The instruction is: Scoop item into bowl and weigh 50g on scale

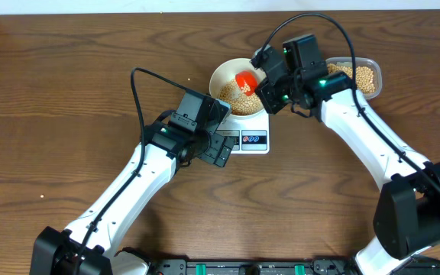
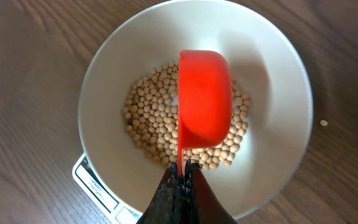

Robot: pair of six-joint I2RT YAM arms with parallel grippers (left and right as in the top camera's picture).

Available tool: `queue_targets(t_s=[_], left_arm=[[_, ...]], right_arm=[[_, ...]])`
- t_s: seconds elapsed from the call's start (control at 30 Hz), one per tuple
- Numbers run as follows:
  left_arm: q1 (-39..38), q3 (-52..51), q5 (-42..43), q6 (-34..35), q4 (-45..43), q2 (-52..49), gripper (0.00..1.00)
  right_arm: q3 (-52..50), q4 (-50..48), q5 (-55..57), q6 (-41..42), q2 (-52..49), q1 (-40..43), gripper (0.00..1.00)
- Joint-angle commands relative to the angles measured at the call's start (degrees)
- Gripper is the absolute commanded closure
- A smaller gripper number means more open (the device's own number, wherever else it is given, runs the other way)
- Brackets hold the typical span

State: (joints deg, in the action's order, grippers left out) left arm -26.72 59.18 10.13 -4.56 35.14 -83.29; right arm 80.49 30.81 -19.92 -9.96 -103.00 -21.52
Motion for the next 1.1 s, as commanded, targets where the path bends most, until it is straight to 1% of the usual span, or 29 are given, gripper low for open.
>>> queue_targets(t_s=[0.0, 0.2, 0.3, 0.57, 0.8, 0.9, 1.07], left_arm=[[0.13, -0.13, -0.55, -0.37, 0.00, -0.63, 0.07], [0.13, -0.13, -0.55, -0.37, 0.00, -0.63, 0.07], [0.13, -0.13, -0.55, -0.37, 0.00, -0.63, 0.07], [0.13, -0.15, -0.55, -0.37, 0.00, -0.63, 0.07], [0.13, -0.15, -0.55, -0.37, 0.00, -0.63, 0.07], [0.13, -0.15, -0.55, -0.37, 0.00, -0.63, 0.07], [0.13, -0.13, -0.55, -0.37, 0.00, -0.63, 0.07]], right_arm=[[0.20, -0.15, -2.32, 0.24, 1.75, 0.52, 0.99], [0.20, 0.42, 0.07, -0.81, 1.75, -1.03, 0.99], [0.20, -0.13, -0.26, 0.81, 1.75, -0.59, 0.99], [0.20, -0.59, -10.03, 2.64, 1.75, 4.39, 0.99], [0.20, -0.57, -10.73, 2.69, 1.75, 5.57, 0.99], [0.20, -0.74, -11.04, 4.22, 1.75, 5.57, 0.99], [0.20, -1.70, -15.78, 5.90, 1.75, 6.43, 0.99]])
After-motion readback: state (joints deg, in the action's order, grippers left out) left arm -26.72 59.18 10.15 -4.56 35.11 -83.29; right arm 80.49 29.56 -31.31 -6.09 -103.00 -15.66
